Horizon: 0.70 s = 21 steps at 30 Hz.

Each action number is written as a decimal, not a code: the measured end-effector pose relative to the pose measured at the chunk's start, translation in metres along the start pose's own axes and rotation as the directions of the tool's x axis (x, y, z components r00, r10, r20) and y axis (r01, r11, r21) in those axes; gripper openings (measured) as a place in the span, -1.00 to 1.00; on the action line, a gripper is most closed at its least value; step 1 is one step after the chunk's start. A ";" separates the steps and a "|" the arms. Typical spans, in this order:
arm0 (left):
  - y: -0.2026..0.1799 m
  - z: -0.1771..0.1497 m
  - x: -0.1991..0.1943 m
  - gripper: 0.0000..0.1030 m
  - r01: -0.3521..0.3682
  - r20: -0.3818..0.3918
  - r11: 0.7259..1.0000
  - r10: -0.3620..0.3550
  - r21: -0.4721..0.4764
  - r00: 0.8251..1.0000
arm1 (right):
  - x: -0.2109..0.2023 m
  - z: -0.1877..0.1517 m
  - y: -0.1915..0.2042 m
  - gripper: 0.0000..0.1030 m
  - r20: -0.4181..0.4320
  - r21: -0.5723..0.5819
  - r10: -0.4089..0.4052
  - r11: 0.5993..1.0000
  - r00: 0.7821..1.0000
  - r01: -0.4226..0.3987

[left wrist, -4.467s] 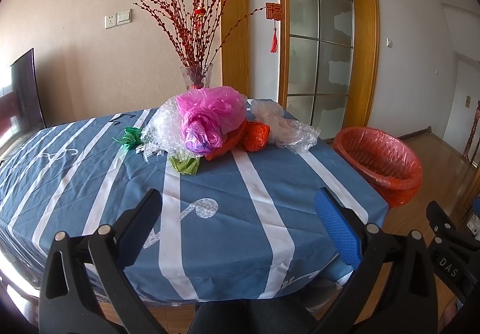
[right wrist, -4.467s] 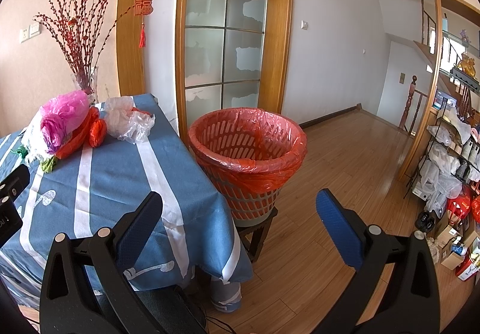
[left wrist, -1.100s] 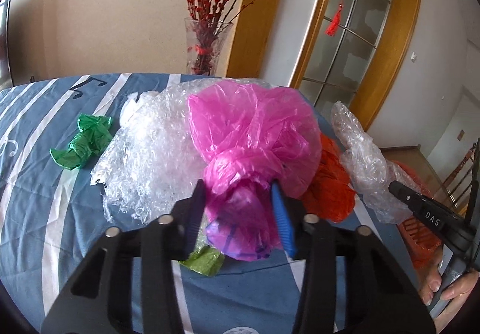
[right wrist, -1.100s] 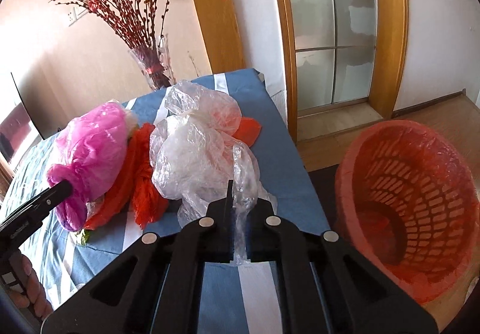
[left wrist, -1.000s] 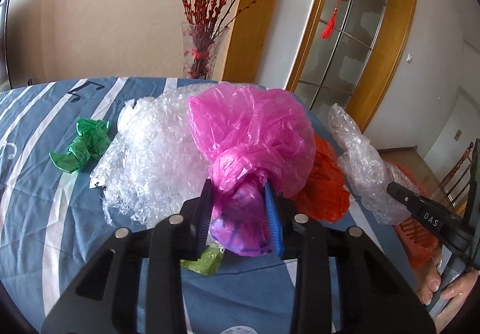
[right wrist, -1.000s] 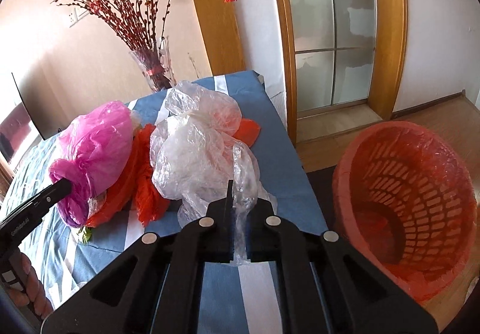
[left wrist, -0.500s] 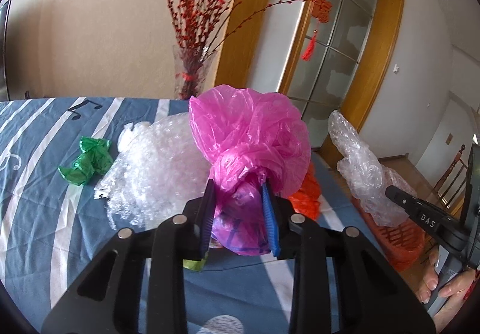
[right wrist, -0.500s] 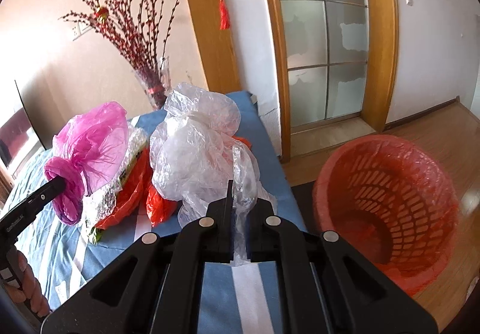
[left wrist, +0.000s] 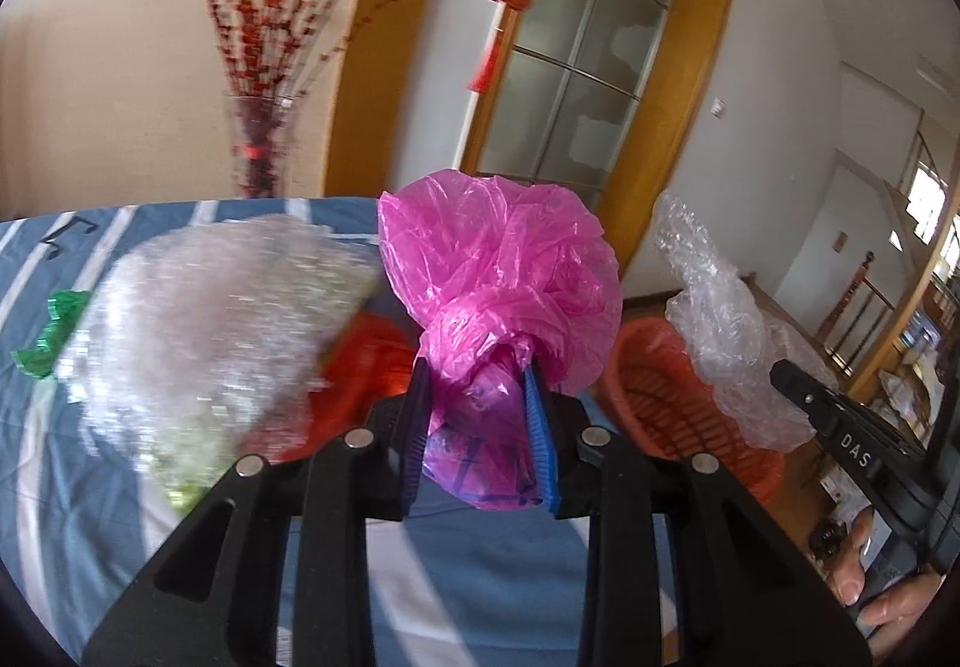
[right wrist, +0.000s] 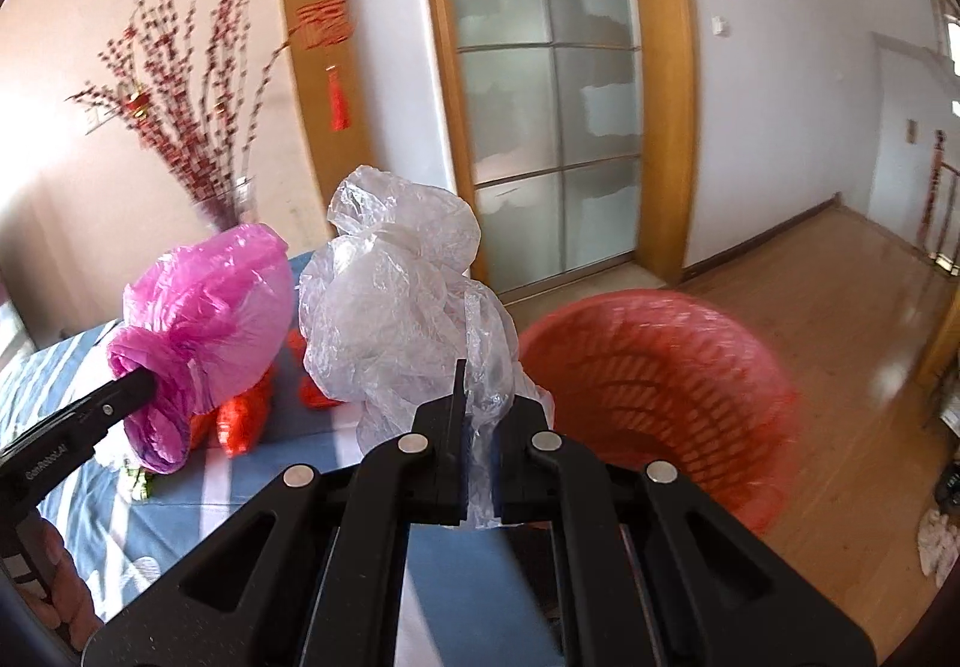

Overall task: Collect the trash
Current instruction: 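Carry the clear bag and pink bag with both grippers over the red basket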

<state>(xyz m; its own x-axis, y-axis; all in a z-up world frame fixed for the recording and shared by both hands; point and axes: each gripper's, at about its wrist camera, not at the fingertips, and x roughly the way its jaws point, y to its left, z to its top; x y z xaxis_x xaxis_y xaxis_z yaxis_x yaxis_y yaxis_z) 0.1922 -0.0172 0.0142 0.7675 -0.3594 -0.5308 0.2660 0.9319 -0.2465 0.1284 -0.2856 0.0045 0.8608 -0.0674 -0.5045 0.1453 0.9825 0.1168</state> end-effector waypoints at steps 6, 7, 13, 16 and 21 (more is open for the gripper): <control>-0.035 -0.002 0.023 -0.41 0.059 -0.044 0.998 -0.058 0.021 0.997 | -0.009 -0.002 -0.027 -0.89 0.030 0.028 -0.098 0.995 0.995 0.098; -0.038 -0.002 0.026 -0.41 0.066 -0.050 0.998 -0.065 0.022 0.997 | -0.009 -0.002 -0.031 -0.89 0.031 0.036 -0.108 0.994 0.994 0.107; -0.062 -0.003 0.048 -0.41 0.104 -0.086 0.994 -0.100 0.041 0.991 | -0.009 -0.005 -0.054 -0.89 0.034 0.077 -0.153 0.986 0.988 0.150; -0.074 -0.002 0.058 -0.41 0.122 -0.101 0.991 -0.117 0.047 0.988 | -0.007 -0.006 -0.064 -0.89 0.031 0.096 -0.167 0.982 0.985 0.163; -0.091 -0.002 0.079 -0.40 0.150 -0.131 0.987 -0.140 0.064 0.981 | 0.000 -0.006 -0.075 -0.89 0.020 0.128 -0.185 0.975 0.983 0.181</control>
<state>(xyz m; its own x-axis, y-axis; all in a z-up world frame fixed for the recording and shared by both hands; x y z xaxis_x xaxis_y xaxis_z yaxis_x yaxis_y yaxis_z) 0.2271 -0.1299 -0.0073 0.6395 -0.4898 -0.5926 0.4146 0.8688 -0.2706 0.1147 -0.3585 -0.0093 0.8287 -0.2510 -0.5002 0.3594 0.9238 0.1320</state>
